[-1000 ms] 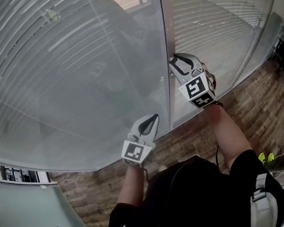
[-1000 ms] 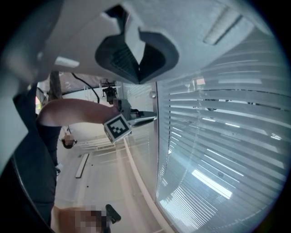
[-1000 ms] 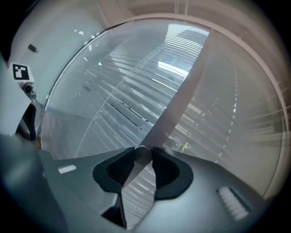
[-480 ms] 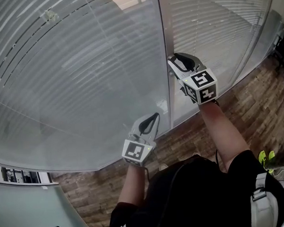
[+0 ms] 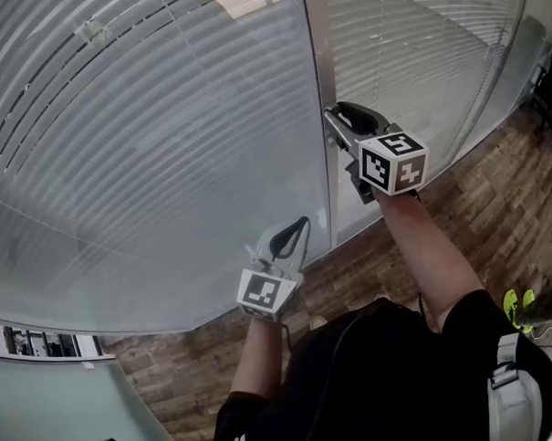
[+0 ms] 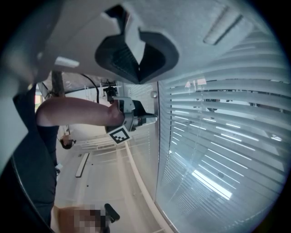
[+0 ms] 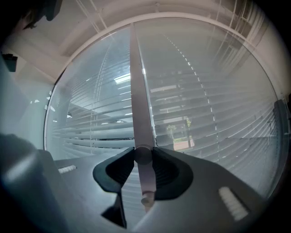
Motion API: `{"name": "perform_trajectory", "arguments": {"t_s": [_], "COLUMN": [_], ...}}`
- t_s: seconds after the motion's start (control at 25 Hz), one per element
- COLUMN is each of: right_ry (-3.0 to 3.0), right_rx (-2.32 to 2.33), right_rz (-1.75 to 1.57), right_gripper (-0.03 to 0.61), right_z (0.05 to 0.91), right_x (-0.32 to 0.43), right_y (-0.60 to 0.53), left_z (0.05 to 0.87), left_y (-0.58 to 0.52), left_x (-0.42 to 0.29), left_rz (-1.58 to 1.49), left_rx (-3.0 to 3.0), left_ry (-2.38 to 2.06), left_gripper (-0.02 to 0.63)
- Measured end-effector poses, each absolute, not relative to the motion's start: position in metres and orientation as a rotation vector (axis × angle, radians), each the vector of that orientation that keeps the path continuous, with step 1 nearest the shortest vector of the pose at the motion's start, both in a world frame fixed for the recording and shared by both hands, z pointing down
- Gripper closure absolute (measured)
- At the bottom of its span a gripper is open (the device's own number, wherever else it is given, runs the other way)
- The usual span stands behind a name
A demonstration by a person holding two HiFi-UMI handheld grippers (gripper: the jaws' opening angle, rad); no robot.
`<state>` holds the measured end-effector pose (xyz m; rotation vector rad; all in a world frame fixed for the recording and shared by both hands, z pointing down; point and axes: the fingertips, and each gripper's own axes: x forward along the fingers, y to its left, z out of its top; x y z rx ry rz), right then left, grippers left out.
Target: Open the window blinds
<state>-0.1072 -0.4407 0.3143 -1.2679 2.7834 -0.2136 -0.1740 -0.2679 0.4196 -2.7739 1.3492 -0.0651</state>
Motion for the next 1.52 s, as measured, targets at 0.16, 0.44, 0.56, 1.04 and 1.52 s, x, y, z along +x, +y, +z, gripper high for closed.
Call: {"name": "perform_trajectory", "arguments": {"t_s": [0.16, 0.44, 0.56, 1.04, 1.52], "right_ry": [2.784, 2.788, 2.785, 2.883, 3.071], "right_rx": [-1.266, -1.269, -1.271, -1.327, -1.434], "right_rz": [-0.209, -0.192, -0.195, 0.075, 1.348], "right_gripper": [0.451, 0.451, 0.451, 0.376, 0.368], "right_z": [0.315, 0.316, 0.316, 0.318, 0.312], "right_x": [-0.108, -0.108, -0.108, -0.104, -0.122], "right_y": [-0.44, -0.44, -0.441, -0.436, -0.421], "left_z": [0.42, 0.423, 0.418, 0.423, 0.425], "left_y": [-0.269, -0.269, -0.268, -0.268, -0.269], "left_x": [-0.174, -0.174, -0.172, -0.177, -0.176], "left_rz": [-0.05, -0.072, -0.07, -0.079, -0.063], "left_rx": [-2.755, -2.756, -2.767, -2.758, -2.784], "left_ry": [1.339, 1.331, 1.332, 1.351, 1.359], "left_gripper": [0.61, 0.611, 0.609, 0.611, 0.61]}}
